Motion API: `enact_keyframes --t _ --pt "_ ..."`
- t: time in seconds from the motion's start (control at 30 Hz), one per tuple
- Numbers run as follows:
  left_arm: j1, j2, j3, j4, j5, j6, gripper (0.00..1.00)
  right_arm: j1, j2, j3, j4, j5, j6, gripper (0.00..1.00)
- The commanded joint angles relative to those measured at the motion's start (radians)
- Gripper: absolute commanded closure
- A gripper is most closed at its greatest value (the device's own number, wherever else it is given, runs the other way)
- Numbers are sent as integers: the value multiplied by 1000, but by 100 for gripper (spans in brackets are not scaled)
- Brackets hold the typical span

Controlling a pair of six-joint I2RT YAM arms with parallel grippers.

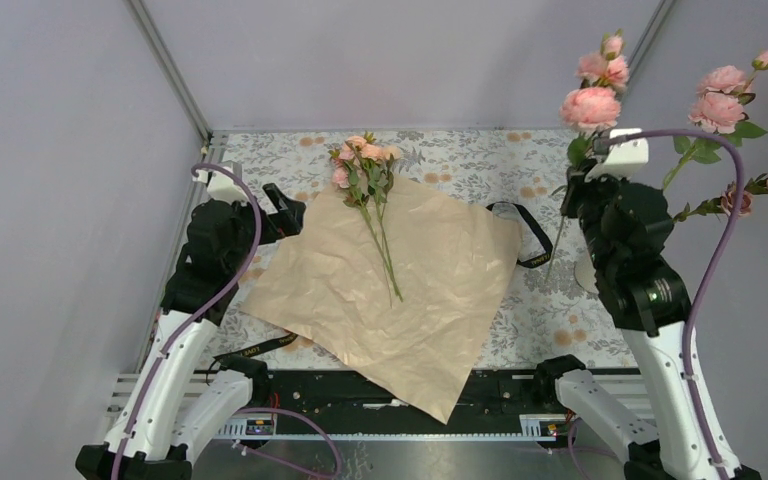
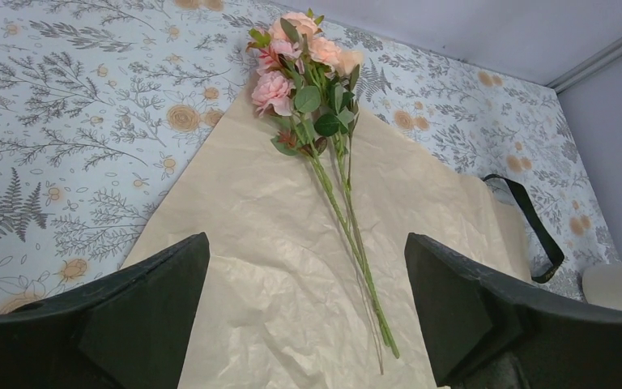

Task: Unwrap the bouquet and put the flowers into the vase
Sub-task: Insert the fake flower into the vase.

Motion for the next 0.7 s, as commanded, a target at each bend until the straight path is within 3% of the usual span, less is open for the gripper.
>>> enact_keyframes --t 0.0,0.2,0.67 --pt "6 -29 2 13 -63 6 1 -168 66 119 51 -75 -68 100" --pt "8 -51 -3 8 -93 20 1 -369 168 311 73 -150 -42 100" --pt "13 -71 -5 -4 -134 31 1 -529 270 500 139 -10 -129 100"
